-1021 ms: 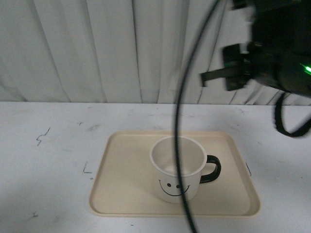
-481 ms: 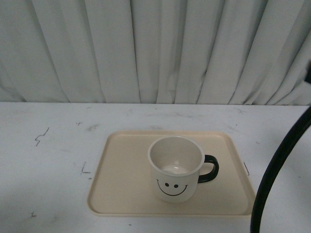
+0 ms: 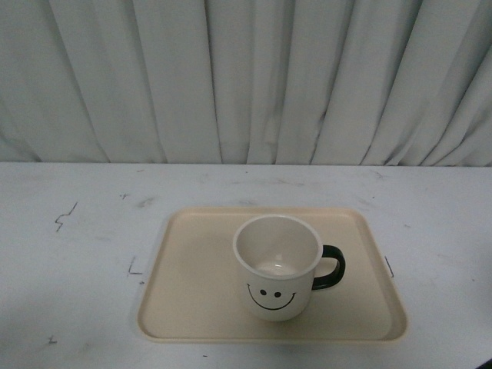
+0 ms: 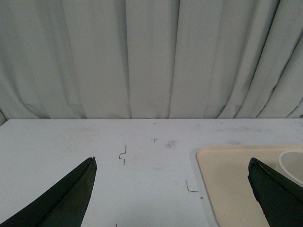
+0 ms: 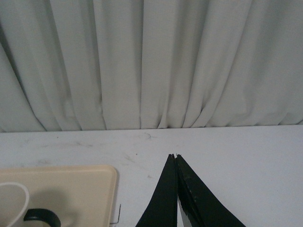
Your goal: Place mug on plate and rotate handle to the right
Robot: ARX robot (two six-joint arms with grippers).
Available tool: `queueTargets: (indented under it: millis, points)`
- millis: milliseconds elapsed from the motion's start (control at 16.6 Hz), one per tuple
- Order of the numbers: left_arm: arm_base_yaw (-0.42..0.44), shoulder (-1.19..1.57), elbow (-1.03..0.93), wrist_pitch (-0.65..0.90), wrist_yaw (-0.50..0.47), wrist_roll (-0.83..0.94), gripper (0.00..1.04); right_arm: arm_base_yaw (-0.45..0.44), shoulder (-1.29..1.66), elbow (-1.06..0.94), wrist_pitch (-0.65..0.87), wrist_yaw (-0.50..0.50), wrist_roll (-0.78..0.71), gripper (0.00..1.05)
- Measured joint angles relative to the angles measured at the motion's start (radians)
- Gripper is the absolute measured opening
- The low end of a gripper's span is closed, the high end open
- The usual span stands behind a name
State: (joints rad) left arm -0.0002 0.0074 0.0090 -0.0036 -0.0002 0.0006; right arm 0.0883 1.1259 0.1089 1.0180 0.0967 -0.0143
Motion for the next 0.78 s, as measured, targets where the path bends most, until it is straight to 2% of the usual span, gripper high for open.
queueTargets:
  millis: [60, 180, 240, 781]
  points:
    - [0.0, 0.0, 0.0, 0.0, 0.0, 0.0, 0.98, -0.006, -0.047, -0.018, -0.037, -0.011, 0.0, 0.02]
    - [0.0, 0.0, 0.0, 0.0, 0.0, 0.0, 0.98, -0.08, -0.15, -0.055, -0.119, -0.088, 0.0, 0.02]
    - [0.0, 0.0, 0.0, 0.0, 0.0, 0.0, 0.98, -0.095, -0.214, -0.064, -0.162, -0.086, 0.0, 0.02]
    - [0.0, 0.0, 0.0, 0.0, 0.0, 0.0, 0.98, -0.093, -0.678, -0.097, -0.572, -0.094, 0.0, 0.02]
